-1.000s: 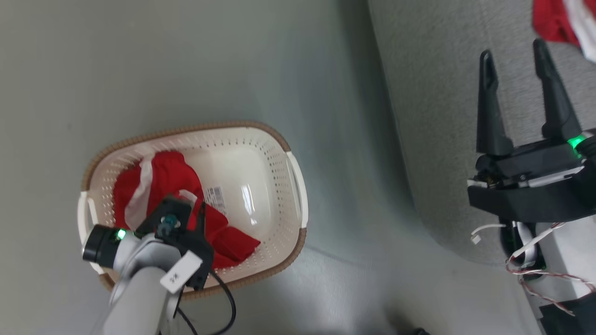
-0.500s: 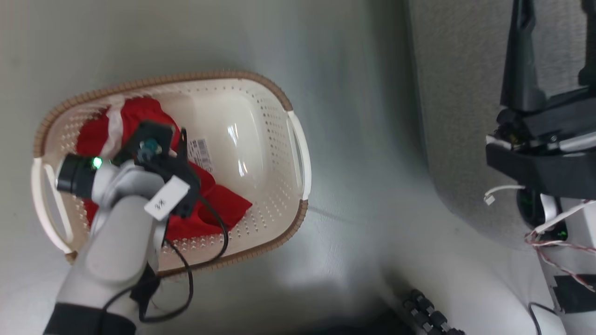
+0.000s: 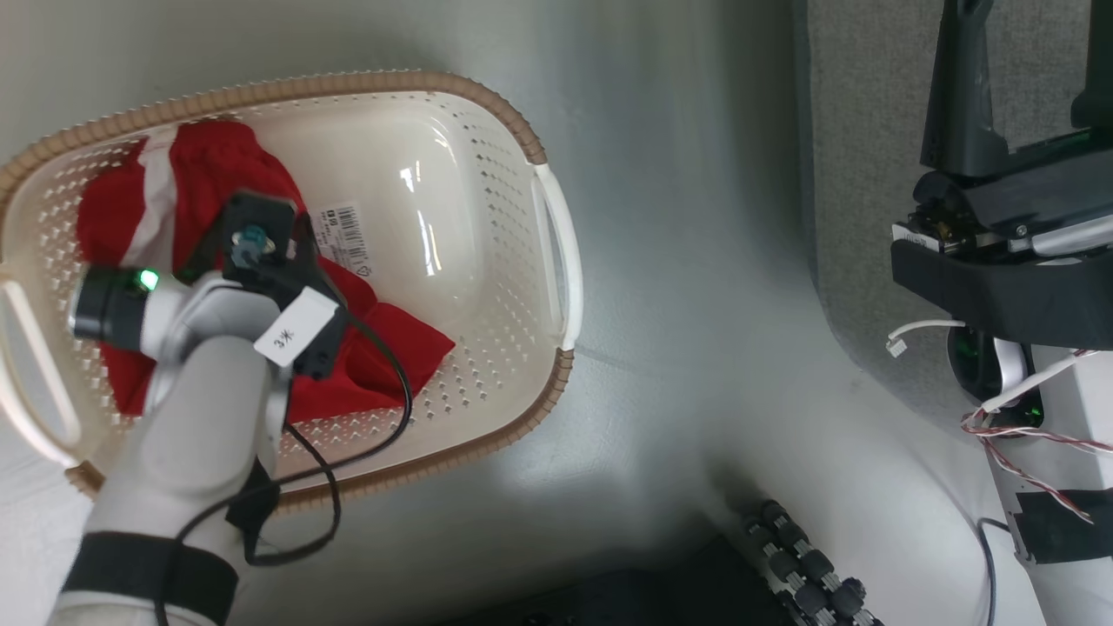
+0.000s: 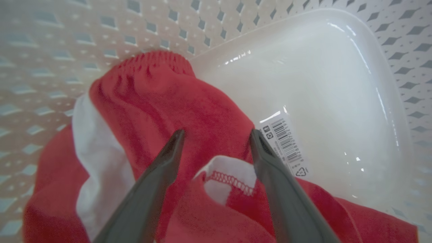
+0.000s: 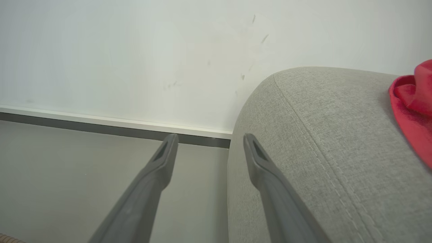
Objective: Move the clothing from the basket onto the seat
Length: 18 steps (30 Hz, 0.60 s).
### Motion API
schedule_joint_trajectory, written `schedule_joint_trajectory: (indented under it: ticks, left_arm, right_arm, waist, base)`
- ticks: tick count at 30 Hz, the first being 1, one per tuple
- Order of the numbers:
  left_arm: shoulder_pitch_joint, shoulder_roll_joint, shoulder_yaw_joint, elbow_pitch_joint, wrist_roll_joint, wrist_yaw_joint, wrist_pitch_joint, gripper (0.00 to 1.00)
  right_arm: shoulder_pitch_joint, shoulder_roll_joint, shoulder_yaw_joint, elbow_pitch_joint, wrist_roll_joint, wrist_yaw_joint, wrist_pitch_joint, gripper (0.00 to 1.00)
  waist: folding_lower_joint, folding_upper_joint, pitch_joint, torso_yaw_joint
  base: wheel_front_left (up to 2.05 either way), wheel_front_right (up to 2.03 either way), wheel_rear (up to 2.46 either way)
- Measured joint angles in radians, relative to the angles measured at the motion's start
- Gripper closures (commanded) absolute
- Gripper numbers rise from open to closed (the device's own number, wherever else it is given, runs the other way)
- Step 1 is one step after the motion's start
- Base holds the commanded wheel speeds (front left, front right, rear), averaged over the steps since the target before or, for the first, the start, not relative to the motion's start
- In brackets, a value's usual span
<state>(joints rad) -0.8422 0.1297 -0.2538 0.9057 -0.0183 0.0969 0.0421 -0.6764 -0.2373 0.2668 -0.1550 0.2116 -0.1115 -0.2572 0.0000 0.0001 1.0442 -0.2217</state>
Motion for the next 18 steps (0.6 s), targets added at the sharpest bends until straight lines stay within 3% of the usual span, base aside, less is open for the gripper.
schedule_joint_trajectory:
  ticks: [7,8,9,10,11,12,18]
  left_arm:
    - [-0.034,-0.002,-0.017,0.058,0.031,0.006,-0.007,0.02]
    - [-0.036,-0.002,-0.018,0.065,0.034,0.009,-0.007,0.21]
    - [-0.038,-0.002,-0.019,0.072,0.039,0.009,-0.008,0.49]
    - [-0.042,-0.002,-0.020,0.079,0.041,0.009,-0.009,0.67]
    - [-0.046,-0.002,-0.021,0.086,0.041,0.009,-0.009,0.73]
    - [-0.051,-0.002,-0.021,0.091,0.044,0.009,-0.010,1.00]
    - [-0.064,-0.007,-0.004,0.113,0.035,0.015,-0.041,1.00]
  right_arm:
    - [-0.005,0.000,-0.001,-0.001,-0.007,0.000,-0.001,0.00]
    - [-0.005,0.000,-0.001,0.000,-0.011,0.000,-0.001,0.00]
    - [-0.005,0.000,-0.001,0.000,-0.011,0.000,-0.001,0.00]
    - [-0.005,0.001,-0.001,0.001,-0.011,0.000,-0.001,0.00]
    - [-0.005,0.002,-0.001,0.001,-0.011,0.000,-0.001,0.00]
    - [-0.005,0.005,-0.001,0.002,-0.011,0.000,-0.001,0.00]
    - [-0.014,0.021,-0.001,0.026,-0.012,0.000,-0.003,0.00]
  waist:
    - [0.0000,0.0000,0.014,-0.018]
    - [0.0000,-0.0002,0.015,-0.019]
    - [0.0000,-0.0001,0.015,-0.020]
    - [0.0000,-0.0001,0.016,-0.021]
    - [0.0000,-0.0001,0.016,-0.022]
    - [0.0000,-0.0001,0.017,-0.022]
    - [0.0000,-0.0001,0.015,-0.027]
  base:
    - [0.00,0.00,0.00]
    - [0.00,0.00,0.00]
    - [0.00,0.00,0.00]
    - [0.00,0.00,0.00]
    - [0.00,0.00,0.00]
    - [0.00,0.00,0.00]
    - [0.00,0.00,0.00]
